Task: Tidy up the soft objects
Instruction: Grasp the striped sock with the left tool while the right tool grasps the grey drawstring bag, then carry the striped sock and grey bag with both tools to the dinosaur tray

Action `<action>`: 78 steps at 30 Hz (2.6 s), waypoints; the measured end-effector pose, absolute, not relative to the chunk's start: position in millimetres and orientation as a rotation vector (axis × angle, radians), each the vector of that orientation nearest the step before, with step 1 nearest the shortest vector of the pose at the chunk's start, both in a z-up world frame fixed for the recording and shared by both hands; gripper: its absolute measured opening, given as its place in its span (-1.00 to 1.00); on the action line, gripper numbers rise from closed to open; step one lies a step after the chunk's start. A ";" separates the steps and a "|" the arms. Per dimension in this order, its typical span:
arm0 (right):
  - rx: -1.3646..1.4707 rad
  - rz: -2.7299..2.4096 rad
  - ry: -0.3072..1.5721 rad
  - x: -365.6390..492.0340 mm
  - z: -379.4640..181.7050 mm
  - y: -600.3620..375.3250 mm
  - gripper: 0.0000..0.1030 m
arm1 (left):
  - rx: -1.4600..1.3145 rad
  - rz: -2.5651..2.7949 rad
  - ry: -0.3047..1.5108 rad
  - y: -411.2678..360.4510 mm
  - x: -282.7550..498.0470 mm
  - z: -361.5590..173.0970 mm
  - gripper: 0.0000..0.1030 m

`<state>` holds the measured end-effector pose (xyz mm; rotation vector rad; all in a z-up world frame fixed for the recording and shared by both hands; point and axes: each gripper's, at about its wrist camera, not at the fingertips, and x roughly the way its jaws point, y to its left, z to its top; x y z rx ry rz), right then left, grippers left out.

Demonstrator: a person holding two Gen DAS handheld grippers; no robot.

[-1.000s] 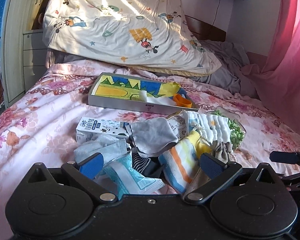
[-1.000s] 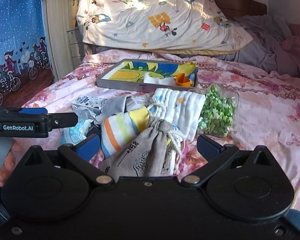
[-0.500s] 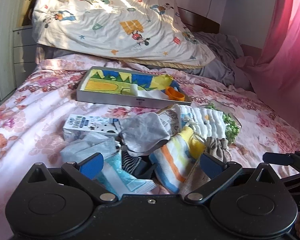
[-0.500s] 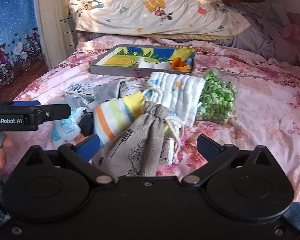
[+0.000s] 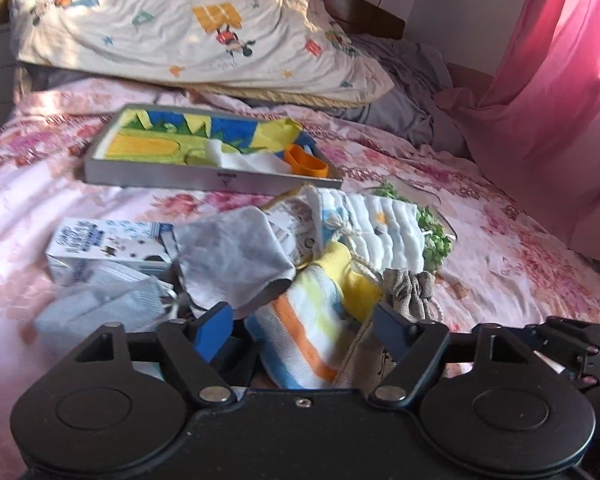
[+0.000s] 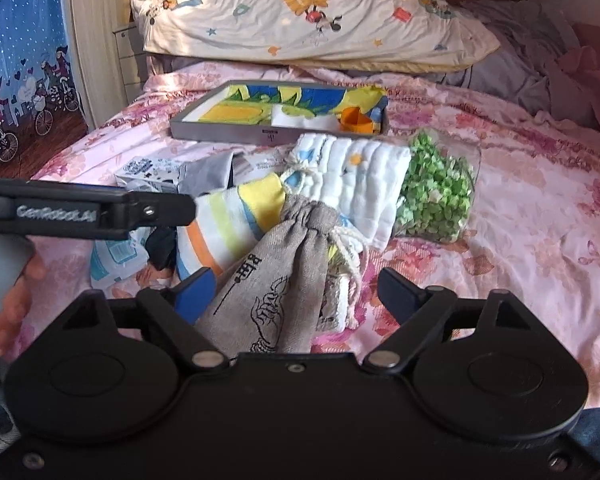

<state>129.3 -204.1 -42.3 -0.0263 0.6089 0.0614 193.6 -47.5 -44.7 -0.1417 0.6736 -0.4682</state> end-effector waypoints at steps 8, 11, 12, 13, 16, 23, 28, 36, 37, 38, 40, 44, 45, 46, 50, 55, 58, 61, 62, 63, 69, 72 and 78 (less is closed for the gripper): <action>-0.015 0.084 0.665 143.8 -54.0 -199.7 0.34 | -0.205 -0.504 0.713 -50.6 208.5 -56.8 0.25; -0.006 0.089 0.683 148.7 -57.8 -199.6 0.33 | -0.202 -0.494 0.730 -50.7 211.1 -59.6 -0.05; -0.004 0.089 0.691 150.4 -59.0 -199.7 0.30 | -0.200 -0.492 0.733 -50.9 211.6 -60.5 -0.13; -0.001 0.091 0.700 152.2 -60.5 -199.9 0.28 | -0.201 -0.492 0.736 -50.3 212.2 -61.1 -0.20; 0.003 0.095 0.712 155.1 -62.4 -200.0 0.21 | -0.202 -0.495 0.741 -50.6 212.1 -61.5 -0.32; -0.003 0.107 0.718 154.6 -63.5 -196.1 -0.32 | -0.185 -0.516 0.737 -56.0 208.7 -59.4 -0.64; -0.010 0.102 0.721 155.3 -63.7 -197.1 -0.61 | -0.146 -0.527 0.735 -62.3 204.6 -59.3 -0.79; -0.006 0.093 0.699 151.7 -61.2 -199.8 -0.97 | -0.179 -0.495 0.708 -57.1 194.3 -50.5 -0.84; -0.002 0.095 0.690 150.3 -60.0 -200.3 -0.98 | -0.193 -0.487 0.702 -55.0 192.6 -48.1 -0.85; 0.001 0.095 0.680 149.2 -58.5 -201.1 -0.98 | -0.207 -0.479 0.695 -53.2 190.7 -45.6 -0.85; 0.010 0.096 0.648 144.4 -54.3 -201.9 -0.99 | -0.227 -0.465 0.680 -50.2 186.5 -41.0 -0.86; 0.013 0.101 0.587 135.4 -46.1 -203.4 -1.00 | -0.236 -0.444 0.649 -47.2 176.7 -31.0 -0.86; 0.014 0.103 0.572 133.0 -44.1 -204.2 -1.00 | -0.240 -0.440 0.641 -46.8 174.1 -28.2 -0.86; 0.018 0.107 0.553 130.0 -41.8 -205.3 -1.00 | -0.248 -0.434 0.632 -45.9 171.7 -25.0 -0.86; 0.035 0.127 0.473 119.0 -32.7 -209.9 -1.00 | -0.306 -0.383 0.598 -38.9 161.1 -15.9 -0.86; 0.014 0.124 0.363 104.5 -20.8 -212.0 -1.00 | -0.357 -0.330 0.564 -33.3 146.2 -9.4 -0.87; 0.003 0.121 0.314 97.0 -15.7 -213.3 -1.00 | -0.381 -0.319 0.542 -32.6 138.8 -2.6 -0.88; 0.006 0.112 0.275 94.0 -11.5 -217.6 -1.00 | -0.391 -0.314 0.521 -34.0 132.9 6.9 -0.88; 0.010 0.111 0.264 92.4 -10.1 -219.4 -1.00 | -0.393 -0.312 0.515 -33.9 131.8 9.8 -0.88; 0.013 0.107 0.252 90.5 -9.2 -221.0 -1.00 | -0.400 -0.309 0.509 -33.6 130.2 14.1 -0.88; 0.045 0.103 0.191 82.5 -4.4 -230.1 -1.00 | -0.432 -0.275 0.497 -30.0 126.6 31.3 -0.88; 0.071 0.108 0.161 77.1 -4.1 -233.9 -1.00 | -0.433 -0.254 0.489 -27.7 127.3 38.6 -0.88; 0.076 0.103 0.103 69.0 -2.7 -234.6 -1.00 | -0.473 -0.224 0.451 -18.1 136.3 58.6 -0.88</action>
